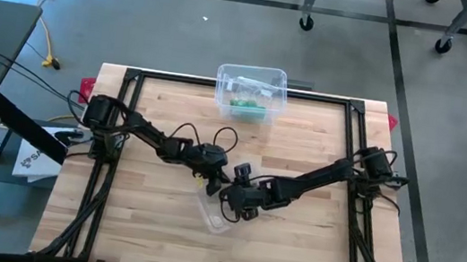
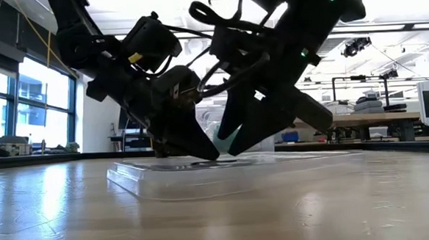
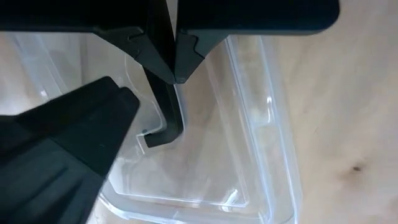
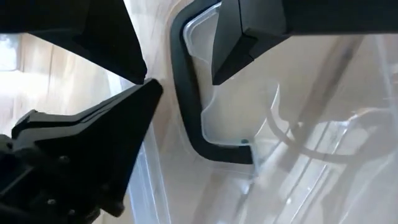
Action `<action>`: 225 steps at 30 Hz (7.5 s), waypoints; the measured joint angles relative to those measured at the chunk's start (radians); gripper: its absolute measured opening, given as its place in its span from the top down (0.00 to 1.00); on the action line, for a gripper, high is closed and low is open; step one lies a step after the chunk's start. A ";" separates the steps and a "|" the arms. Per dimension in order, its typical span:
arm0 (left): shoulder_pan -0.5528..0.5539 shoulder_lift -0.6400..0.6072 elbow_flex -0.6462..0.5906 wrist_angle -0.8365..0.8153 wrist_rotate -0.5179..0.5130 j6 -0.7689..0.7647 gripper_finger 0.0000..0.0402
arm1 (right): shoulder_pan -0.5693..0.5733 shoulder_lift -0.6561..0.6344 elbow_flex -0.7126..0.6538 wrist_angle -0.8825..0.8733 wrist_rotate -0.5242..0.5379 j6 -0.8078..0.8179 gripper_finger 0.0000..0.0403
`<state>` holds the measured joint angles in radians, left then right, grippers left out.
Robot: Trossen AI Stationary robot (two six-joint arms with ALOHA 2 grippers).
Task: Roll bandage
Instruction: Close the transparent bin
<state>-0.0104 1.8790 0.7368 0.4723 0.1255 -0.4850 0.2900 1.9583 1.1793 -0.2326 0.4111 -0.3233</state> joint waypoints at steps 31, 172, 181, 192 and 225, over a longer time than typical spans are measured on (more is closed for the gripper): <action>0.017 -0.123 -0.066 -0.191 -0.178 0.017 1.00 | -0.102 0.101 0.008 0.137 -0.022 -0.346 0.55; -0.125 -0.139 -0.185 -0.086 -0.397 -0.367 1.00 | -0.144 0.070 -0.048 0.215 -0.027 -0.046 0.45; -0.187 -0.138 -0.185 -0.111 -0.462 -0.431 1.00 | -0.105 0.100 -0.046 0.239 0.167 -0.009 0.45; -0.204 -0.137 -0.185 -0.109 -0.480 -0.451 1.00 | -0.002 0.101 -0.048 0.301 0.397 0.017 0.45; -0.206 -0.136 -0.186 -0.109 -0.482 -0.448 1.00 | 0.008 0.097 -0.050 0.301 0.268 0.106 0.45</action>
<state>-0.2165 1.7428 0.5507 0.3630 -0.3569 -0.9328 0.2982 2.0555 1.1294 0.0685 0.6790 -0.2169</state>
